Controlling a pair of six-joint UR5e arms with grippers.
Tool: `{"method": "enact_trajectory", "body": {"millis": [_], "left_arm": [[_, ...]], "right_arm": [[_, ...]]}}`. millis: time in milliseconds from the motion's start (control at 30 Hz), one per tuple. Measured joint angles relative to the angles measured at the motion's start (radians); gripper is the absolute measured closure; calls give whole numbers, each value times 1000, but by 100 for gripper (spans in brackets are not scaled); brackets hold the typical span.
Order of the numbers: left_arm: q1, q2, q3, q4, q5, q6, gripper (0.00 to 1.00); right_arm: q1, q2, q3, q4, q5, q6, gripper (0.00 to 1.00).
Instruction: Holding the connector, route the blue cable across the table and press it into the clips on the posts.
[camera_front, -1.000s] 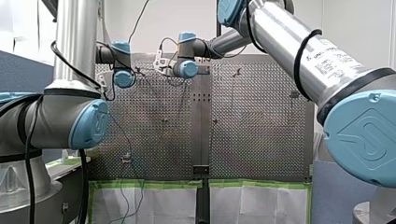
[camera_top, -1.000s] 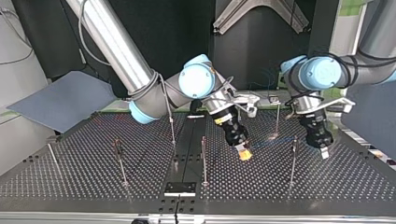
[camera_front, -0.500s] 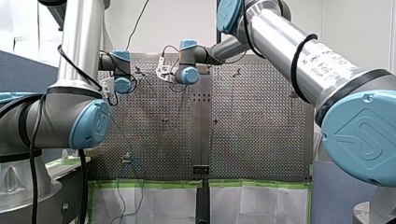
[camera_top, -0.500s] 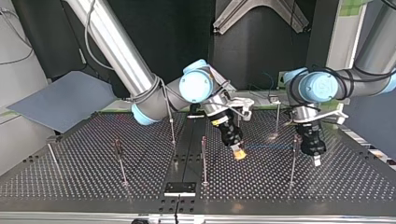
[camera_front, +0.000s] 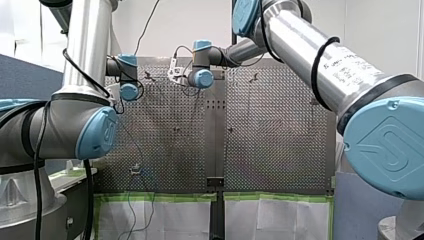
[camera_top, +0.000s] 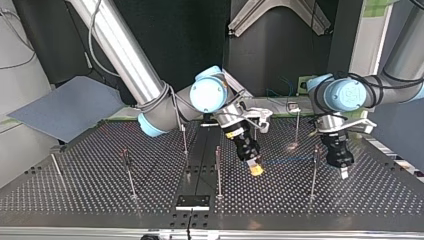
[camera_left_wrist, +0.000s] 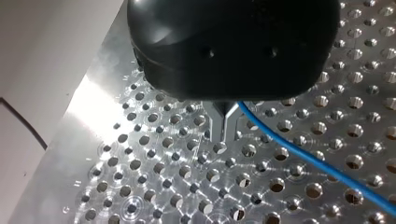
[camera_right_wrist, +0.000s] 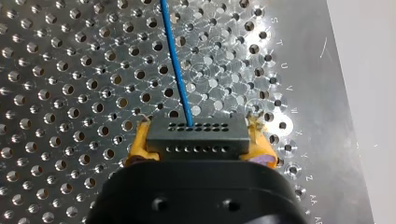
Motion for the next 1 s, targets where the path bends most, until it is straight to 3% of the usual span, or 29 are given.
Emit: {"method": "enact_trajectory", "body": {"millis": [33, 67, 100, 133, 167, 533, 733, 1000], "left_arm": [[1, 0, 0, -2, 0, -7, 42], [1, 0, 0, -5, 0, -16, 17], [1, 0, 0, -8, 0, -21, 17], [2, 0, 0, -12, 0, -25, 5], [2, 0, 0, -19, -2, -29, 0], [-7, 4, 0, -114, -66, -43, 0], [-17, 17, -5, -168, -69, -48, 0], [-25, 87, -63, -248, -62, -87, 0]], "right_arm": [[0, 0, -1, 2, 1, -1, 100], [0, 0, -1, 5, 3, -3, 100], [0, 0, -3, 10, 8, -5, 100], [0, 0, -4, 14, 13, -8, 100], [0, 0, -6, 19, 18, -11, 100], [0, -1, -18, 63, 97, -47, 100], [0, -1, -20, 83, 121, -66, 100], [2, -2, -29, 109, 149, -89, 100]]}}
